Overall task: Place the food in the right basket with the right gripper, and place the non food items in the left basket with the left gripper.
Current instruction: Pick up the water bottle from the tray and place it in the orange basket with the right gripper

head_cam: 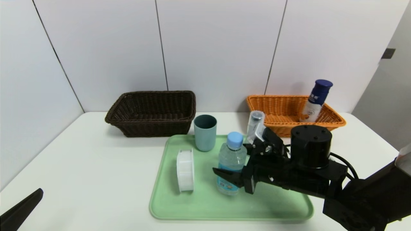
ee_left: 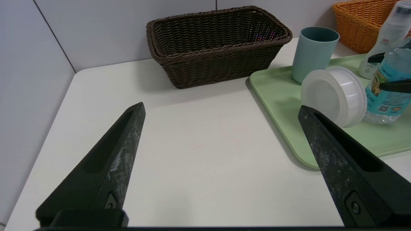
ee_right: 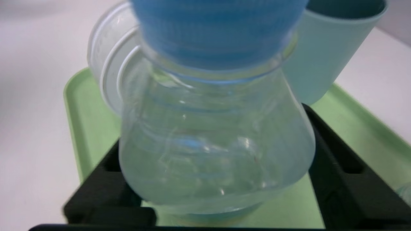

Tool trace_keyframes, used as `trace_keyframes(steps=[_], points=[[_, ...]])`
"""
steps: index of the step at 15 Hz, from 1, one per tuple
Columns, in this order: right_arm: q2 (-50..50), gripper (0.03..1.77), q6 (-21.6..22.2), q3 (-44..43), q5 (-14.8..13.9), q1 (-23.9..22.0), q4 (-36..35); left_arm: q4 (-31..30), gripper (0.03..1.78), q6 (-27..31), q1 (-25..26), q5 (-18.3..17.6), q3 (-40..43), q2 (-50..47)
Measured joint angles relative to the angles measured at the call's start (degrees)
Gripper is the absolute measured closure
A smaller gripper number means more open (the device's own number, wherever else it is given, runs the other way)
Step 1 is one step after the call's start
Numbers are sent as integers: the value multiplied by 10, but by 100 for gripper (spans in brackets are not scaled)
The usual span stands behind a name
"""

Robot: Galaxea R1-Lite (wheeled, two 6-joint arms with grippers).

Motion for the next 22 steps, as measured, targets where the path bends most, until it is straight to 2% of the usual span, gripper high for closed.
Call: trace_keyframes(steps=[2, 5, 14, 18, 22], points=[[4, 79, 0, 6, -4, 0, -5, 0, 12, 0, 0, 0, 0, -2], [4, 95, 0, 11, -4, 0, -7, 0, 12, 0, 0, 0, -1, -3], [-34, 96, 5, 8, -17, 11, 9, 0, 12, 0, 0, 1, 1, -4], [-93, 96, 24, -23, -28, 12, 69, 0, 12, 0, 0, 1, 1, -3], [-155, 96, 36, -125, -64, -7, 174, 0, 12, 0, 0, 1, 1, -3]])
